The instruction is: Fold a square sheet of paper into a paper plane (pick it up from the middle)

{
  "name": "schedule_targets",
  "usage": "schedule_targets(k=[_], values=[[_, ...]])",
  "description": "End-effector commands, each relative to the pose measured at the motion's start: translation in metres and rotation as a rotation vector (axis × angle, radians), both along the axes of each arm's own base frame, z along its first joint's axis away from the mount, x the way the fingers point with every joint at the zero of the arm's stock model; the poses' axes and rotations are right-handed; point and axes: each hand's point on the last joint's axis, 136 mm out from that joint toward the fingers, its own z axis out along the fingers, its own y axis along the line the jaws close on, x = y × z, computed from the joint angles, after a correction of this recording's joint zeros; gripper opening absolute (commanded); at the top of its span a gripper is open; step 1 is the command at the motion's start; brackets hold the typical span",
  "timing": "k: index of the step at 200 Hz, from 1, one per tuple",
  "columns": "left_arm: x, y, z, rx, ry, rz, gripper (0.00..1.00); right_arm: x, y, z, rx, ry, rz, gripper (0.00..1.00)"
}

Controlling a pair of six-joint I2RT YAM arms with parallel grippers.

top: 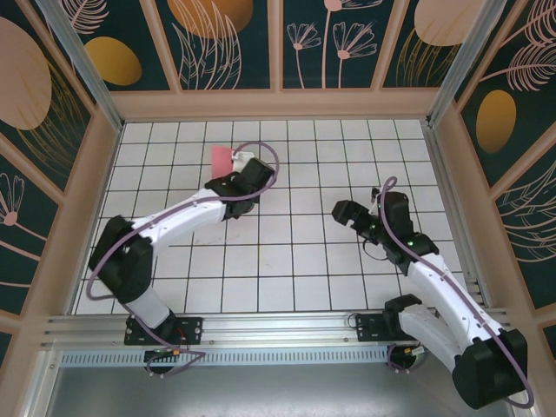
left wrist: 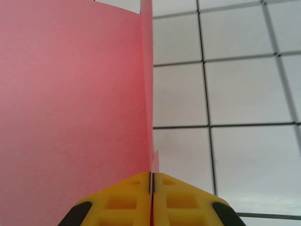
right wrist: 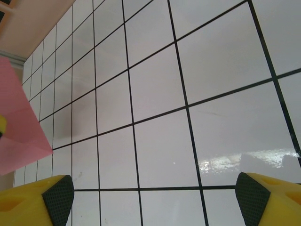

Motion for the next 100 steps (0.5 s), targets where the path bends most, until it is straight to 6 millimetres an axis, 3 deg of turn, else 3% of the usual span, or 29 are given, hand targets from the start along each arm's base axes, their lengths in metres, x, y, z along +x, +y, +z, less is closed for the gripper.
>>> schedule_targets(k=[1,36,66,100], values=[[0.002,0.007,-0.013,0.163,0.013,0.018,0.09,-0.005,-0.008,-0.002,-0.012,0.006,-0.032,0.92],[0.007,-0.014,-0.034,0.185,0.048,-0.012,0.09,-0.003,-0.009,0.004,-0.027,-0.022,-0.027,0.92],[0.010,-0.029,-0.040,0.235,0.045,-0.020,0.10,-0.002,-0.009,0.002,-0.038,-0.038,-0.015,0.92],[0.002,-0.045,-0.067,0.318,0.083,-0.028,0.10,-0.005,-0.008,-0.004,-0.032,-0.027,-0.013,0.91]])
